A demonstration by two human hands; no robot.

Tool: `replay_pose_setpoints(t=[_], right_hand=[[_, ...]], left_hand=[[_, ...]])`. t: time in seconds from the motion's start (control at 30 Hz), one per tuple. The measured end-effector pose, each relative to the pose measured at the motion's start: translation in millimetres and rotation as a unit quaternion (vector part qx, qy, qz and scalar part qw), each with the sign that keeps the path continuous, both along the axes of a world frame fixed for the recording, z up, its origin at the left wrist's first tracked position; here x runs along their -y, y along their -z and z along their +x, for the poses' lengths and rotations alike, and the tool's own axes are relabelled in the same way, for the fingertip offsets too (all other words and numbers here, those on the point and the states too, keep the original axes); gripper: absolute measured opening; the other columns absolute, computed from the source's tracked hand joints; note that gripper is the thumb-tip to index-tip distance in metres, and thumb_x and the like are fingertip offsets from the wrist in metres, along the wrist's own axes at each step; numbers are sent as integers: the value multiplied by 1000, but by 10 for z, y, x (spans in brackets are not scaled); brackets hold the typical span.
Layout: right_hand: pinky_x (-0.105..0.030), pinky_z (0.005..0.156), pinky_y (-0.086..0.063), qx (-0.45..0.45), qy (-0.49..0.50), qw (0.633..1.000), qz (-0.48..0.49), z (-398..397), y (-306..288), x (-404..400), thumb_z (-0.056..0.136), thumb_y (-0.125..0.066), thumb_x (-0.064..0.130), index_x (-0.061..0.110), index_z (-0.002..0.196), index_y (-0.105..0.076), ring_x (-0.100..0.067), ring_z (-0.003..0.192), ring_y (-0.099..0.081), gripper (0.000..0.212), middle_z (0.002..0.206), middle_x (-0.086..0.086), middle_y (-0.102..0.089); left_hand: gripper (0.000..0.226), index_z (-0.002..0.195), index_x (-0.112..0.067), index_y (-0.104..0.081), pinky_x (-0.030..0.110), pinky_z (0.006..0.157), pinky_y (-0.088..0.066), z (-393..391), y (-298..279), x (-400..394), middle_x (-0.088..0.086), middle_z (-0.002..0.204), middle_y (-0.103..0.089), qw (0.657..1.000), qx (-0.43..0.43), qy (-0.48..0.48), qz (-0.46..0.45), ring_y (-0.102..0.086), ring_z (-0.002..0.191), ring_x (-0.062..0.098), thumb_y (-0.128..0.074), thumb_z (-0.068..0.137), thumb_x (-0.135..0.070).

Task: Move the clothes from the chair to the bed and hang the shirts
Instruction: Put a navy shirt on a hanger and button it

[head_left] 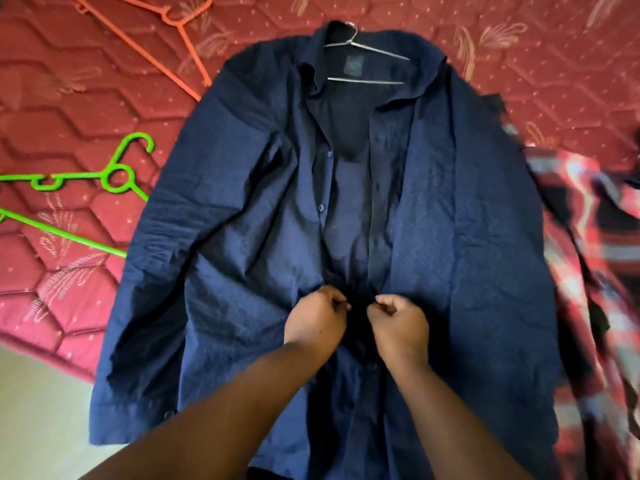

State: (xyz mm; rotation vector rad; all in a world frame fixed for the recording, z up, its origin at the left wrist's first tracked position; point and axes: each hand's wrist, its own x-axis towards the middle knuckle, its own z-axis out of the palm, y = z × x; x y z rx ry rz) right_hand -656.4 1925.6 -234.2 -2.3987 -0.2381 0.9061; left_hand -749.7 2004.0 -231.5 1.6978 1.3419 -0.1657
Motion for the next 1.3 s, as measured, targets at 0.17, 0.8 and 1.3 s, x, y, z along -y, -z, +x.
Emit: replay_pose_setpoints(t=[0.17,0.8,1.3], right_hand=[[-27,78,-51,-137,32,985,102,176,-92,107,90,-67,12,23,88,-68,-8,79,-63,11,85,3,-70],[-21,66,-52,-103,12,981,165,220,-284,124,87,-70,18,24,87,-71,-2,68,-66,6,74,6,-72],[-26,68,-56,-404,182,866,233,405,-263,94,93,-57,4,9,81,-67,-16,69,-69,16,73,-7,-71]], left_hand=[[15,80,-24,-64,21,67,-47,107,-35,99,-12,69,-63,992,103,-62,-36,-56,60,-4,-64,89,-13],[16,93,-21,-67,7,63,-44,328,-407,59,-13,77,-63,997,70,-10,18,-60,71,4,-56,94,-9],[14,82,-11,-70,21,67,-58,317,-261,-113,6,76,-69,927,187,-204,-253,-65,72,14,-67,87,2]])
